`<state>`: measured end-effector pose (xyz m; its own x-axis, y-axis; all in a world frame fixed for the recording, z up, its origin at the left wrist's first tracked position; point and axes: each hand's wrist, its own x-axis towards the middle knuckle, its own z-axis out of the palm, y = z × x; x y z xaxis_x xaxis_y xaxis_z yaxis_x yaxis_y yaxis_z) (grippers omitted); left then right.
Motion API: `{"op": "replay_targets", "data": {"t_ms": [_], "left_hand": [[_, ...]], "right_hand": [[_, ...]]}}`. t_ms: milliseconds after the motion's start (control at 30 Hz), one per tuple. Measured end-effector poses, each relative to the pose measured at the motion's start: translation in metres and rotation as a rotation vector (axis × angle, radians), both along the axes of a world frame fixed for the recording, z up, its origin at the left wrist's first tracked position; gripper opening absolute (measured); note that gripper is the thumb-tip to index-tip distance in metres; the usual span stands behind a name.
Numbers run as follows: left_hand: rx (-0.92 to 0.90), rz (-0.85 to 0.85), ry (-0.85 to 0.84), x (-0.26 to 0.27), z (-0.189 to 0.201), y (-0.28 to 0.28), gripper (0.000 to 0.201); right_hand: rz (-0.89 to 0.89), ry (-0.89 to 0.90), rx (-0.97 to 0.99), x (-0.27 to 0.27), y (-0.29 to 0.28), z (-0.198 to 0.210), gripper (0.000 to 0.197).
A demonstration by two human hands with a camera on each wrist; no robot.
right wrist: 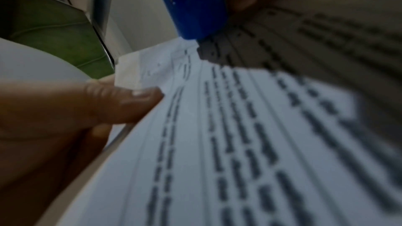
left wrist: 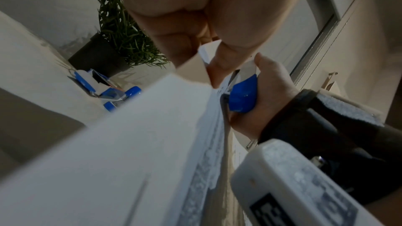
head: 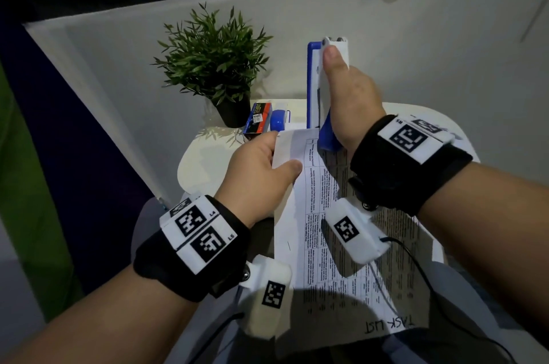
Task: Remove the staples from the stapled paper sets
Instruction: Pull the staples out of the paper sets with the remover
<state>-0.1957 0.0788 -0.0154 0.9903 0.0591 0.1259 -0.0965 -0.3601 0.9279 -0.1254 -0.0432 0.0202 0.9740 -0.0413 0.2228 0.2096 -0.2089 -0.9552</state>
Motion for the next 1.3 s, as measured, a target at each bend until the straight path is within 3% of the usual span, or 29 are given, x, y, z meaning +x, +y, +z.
{"op": "replay_targets", "data": {"t_ms": [133, 267, 367, 433, 567, 633, 700, 767, 833, 900, 967, 1000, 1133, 1300], "left_hand": [[0.024, -0.020, -0.020, -0.002, 0.000, -0.002, 0.036], [0.073, -0.028, -0.046, -0.003, 0.000, -0.004, 0.034], [0.081, -0.010, -0.045, -0.003, -0.001, -0.006, 0.034], [0.074, 0.002, -0.042, 0.001, 0.000, -0.004, 0.035], [0.059, 0.080, 0.007, 0.010, -0.008, 0.009, 0.036], [0.043, 0.130, 0.047, 0.013, -0.016, 0.019, 0.035], [0.012, 0.161, 0.098, 0.017, -0.024, 0.027, 0.033], [-0.005, 0.178, 0.135, 0.022, -0.031, 0.032, 0.031], [-0.003, 0.192, 0.145, 0.027, -0.034, 0.035, 0.029], [0.020, 0.202, 0.155, 0.032, -0.036, 0.037, 0.028], [0.037, 0.192, 0.155, 0.037, -0.035, 0.036, 0.027], [0.045, 0.179, 0.151, 0.039, -0.035, 0.035, 0.027], [0.157, 0.095, 0.142, 0.045, -0.033, 0.032, 0.026], [0.459, 0.027, 0.142, 0.047, -0.037, 0.033, 0.029]], "right_hand": [[0.020, 0.021, 0.058, 0.000, -0.001, 0.001, 0.092], [0.018, -0.006, 0.040, 0.000, -0.002, 0.001, 0.062], [0.020, -0.070, 0.006, 0.002, -0.001, -0.001, 0.053], [0.011, -0.091, 0.033, 0.001, 0.001, -0.005, 0.051], [-0.159, -0.059, 0.330, 0.014, -0.018, 0.001, 0.049], [-0.216, -0.009, 0.356, 0.028, -0.039, 0.009, 0.059], [-0.155, 0.081, 0.157, 0.032, -0.057, 0.013, 0.055], [-0.033, 0.166, -0.222, 0.031, -0.070, 0.010, 0.033], [0.064, 0.141, -0.638, 0.025, -0.075, 0.005, 0.025], [0.152, 0.061, -1.013, 0.017, -0.076, -0.001, 0.041], [0.254, 0.032, -1.254, 0.012, -0.073, -0.008, 0.064], [0.286, 0.029, -1.330, 0.012, -0.072, -0.013, 0.068], [0.358, 0.069, -1.557, 0.013, -0.069, -0.030, 0.054], [0.467, 0.213, -1.732, 0.021, -0.068, -0.052, 0.081]]}}
